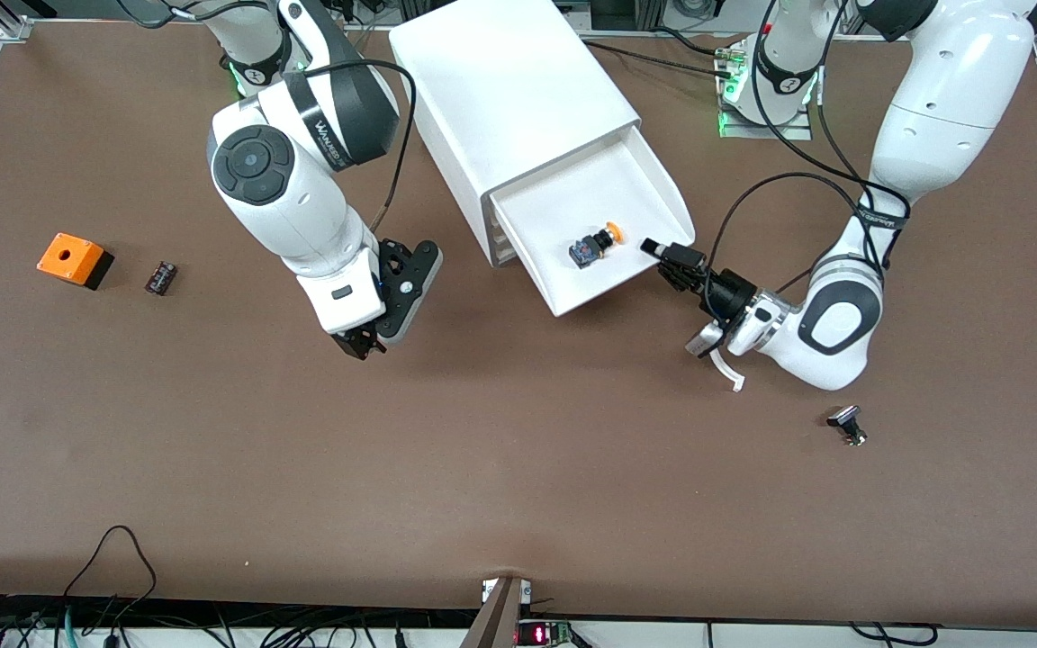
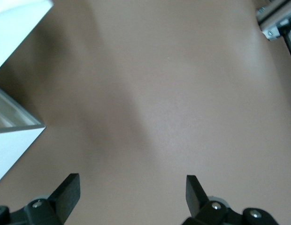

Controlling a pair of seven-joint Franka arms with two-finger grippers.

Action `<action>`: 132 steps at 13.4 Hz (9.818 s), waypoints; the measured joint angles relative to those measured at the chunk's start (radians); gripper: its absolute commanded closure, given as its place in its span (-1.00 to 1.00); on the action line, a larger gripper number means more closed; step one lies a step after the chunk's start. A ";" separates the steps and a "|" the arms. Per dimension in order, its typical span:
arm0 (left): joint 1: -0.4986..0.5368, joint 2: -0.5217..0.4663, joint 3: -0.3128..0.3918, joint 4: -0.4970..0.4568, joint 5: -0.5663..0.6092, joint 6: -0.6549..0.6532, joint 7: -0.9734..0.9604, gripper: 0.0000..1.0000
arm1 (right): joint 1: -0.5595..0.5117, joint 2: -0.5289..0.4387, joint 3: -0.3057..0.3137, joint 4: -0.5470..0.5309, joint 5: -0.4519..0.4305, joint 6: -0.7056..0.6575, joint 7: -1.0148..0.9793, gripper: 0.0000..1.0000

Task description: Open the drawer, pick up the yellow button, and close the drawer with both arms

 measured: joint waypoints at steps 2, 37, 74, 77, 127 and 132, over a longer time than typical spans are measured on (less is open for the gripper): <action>0.026 0.000 0.004 0.024 0.006 -0.002 -0.012 -0.99 | 0.020 0.003 0.018 0.001 0.000 0.000 -0.013 -1.00; 0.048 -0.371 -0.006 0.486 1.267 0.090 -0.402 -0.99 | 0.352 0.304 0.057 0.353 -0.110 -0.034 -0.129 -1.00; 0.026 -0.599 0.023 0.223 1.148 0.228 -0.823 -1.00 | 0.073 0.097 -0.021 0.222 -0.116 -0.098 0.465 0.42; 0.029 -0.583 0.023 0.223 1.148 0.229 -0.822 -1.00 | 0.058 0.066 -0.051 0.112 -0.115 -0.097 0.644 0.42; -0.320 -0.576 -0.352 -0.471 0.828 0.858 -1.581 -1.00 | -0.504 -0.307 0.056 -0.243 0.000 -0.191 0.518 -1.00; -0.294 -0.576 -0.245 -0.465 0.831 0.902 -1.523 -1.00 | -0.505 -0.365 0.047 -0.191 -0.183 -0.390 0.721 -1.00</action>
